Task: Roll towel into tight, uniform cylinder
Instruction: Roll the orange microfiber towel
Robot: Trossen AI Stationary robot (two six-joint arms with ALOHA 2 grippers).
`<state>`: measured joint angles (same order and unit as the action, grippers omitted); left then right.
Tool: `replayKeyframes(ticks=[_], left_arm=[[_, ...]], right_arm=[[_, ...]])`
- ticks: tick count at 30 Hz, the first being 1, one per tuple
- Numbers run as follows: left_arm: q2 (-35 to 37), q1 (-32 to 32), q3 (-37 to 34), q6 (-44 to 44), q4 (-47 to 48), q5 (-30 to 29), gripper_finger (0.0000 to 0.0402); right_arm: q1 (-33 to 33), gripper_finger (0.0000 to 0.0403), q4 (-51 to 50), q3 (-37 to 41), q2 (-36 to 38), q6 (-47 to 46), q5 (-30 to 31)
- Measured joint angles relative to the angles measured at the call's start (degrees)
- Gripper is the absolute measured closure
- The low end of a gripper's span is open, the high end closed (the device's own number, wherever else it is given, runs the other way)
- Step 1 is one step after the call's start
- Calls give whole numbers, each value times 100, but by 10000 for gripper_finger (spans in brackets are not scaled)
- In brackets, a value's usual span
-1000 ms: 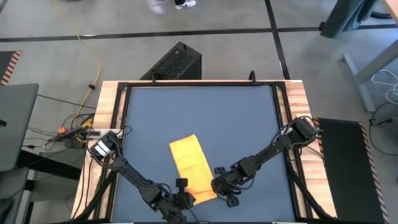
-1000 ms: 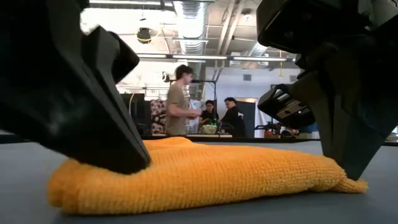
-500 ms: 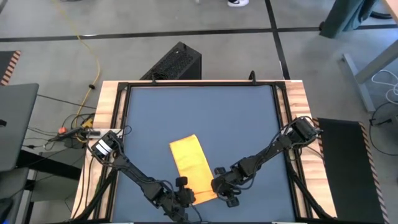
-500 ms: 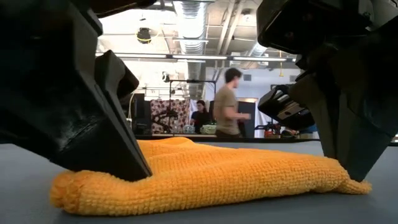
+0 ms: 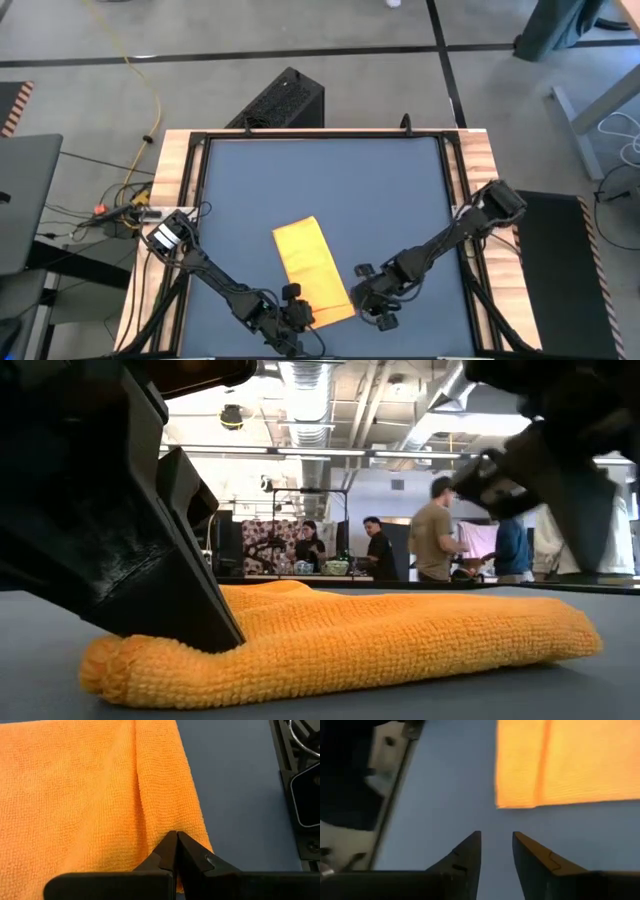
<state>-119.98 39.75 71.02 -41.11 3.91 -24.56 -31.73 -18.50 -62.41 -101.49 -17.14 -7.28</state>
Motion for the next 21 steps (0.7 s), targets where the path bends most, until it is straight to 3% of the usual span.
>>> replayKeyframes(ticks=[4,8,14,17,21], left_arm=[[-2,0,-2,-21,4,9,401],[-4,0,-4,-32,4,13,401],[-7,0,-7,-34,-27,20,401],[-7,0,-7,-70,-29,59,401],[-9,0,-7,-65,-36,68,401]], right_arm=[[-407,262,442,96,18,761,1092],[-850,262,903,120,-379,1884,1798],[-1179,262,1186,114,-699,2235,3417],[-1266,262,1187,114,-690,2233,3764],[-1335,262,1208,111,-678,2179,3739]])
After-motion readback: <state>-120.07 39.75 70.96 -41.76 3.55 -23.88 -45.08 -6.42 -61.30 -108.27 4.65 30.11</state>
